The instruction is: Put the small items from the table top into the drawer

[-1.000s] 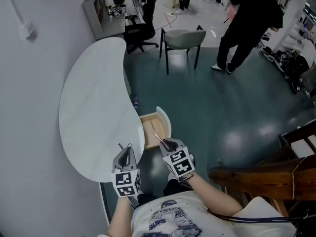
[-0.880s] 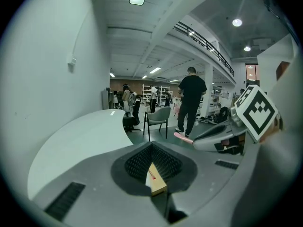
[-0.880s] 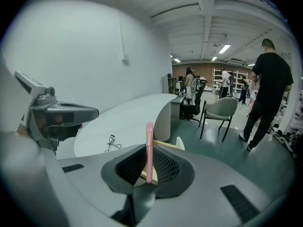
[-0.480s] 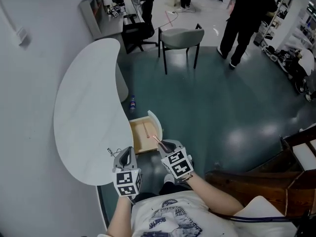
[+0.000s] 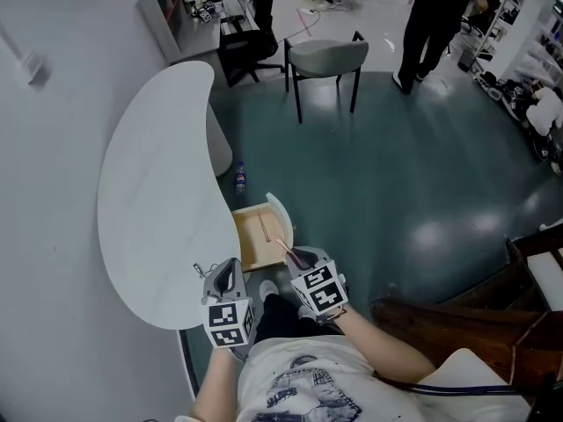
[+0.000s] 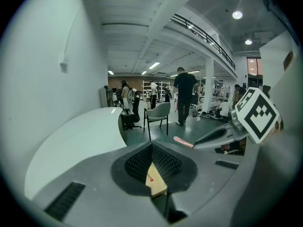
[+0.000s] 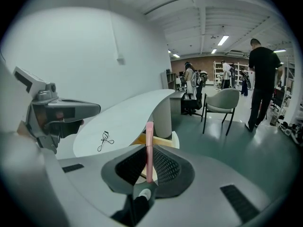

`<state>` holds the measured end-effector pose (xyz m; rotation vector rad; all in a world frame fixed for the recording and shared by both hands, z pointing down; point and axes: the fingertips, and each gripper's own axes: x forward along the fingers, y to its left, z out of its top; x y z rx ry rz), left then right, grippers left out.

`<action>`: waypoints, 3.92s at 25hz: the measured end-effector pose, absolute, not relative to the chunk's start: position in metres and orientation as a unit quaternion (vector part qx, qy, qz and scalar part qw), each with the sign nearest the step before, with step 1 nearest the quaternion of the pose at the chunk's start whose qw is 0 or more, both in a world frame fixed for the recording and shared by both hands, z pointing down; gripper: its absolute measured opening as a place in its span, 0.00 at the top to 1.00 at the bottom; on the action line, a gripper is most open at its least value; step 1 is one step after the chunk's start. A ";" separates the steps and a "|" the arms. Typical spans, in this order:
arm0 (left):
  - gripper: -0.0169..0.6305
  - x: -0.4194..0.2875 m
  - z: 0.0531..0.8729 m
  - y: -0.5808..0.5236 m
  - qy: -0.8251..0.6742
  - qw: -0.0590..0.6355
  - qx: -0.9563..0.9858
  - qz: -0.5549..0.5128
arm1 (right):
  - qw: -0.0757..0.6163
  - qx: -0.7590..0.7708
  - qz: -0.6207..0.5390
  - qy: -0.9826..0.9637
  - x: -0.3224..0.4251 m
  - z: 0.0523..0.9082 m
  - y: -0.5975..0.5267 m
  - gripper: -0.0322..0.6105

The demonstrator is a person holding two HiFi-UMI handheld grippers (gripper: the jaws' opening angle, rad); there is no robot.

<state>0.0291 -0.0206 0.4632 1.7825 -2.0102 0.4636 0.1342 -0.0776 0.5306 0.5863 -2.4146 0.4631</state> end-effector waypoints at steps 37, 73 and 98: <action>0.94 -0.104 0.602 -0.165 -0.659 0.283 0.672 0.184 | 0.372 0.237 0.280 -0.853 -0.019 0.704 -0.170 0.86; 0.94 -0.129 0.639 -0.186 -0.660 0.284 0.669 0.192 | 0.500 0.224 0.274 -0.790 -0.043 0.858 -0.172 0.86; 0.94 -0.132 0.632 -0.190 -0.665 0.287 0.667 0.176 | 0.530 0.224 0.245 -0.780 -0.043 0.879 -0.172 0.85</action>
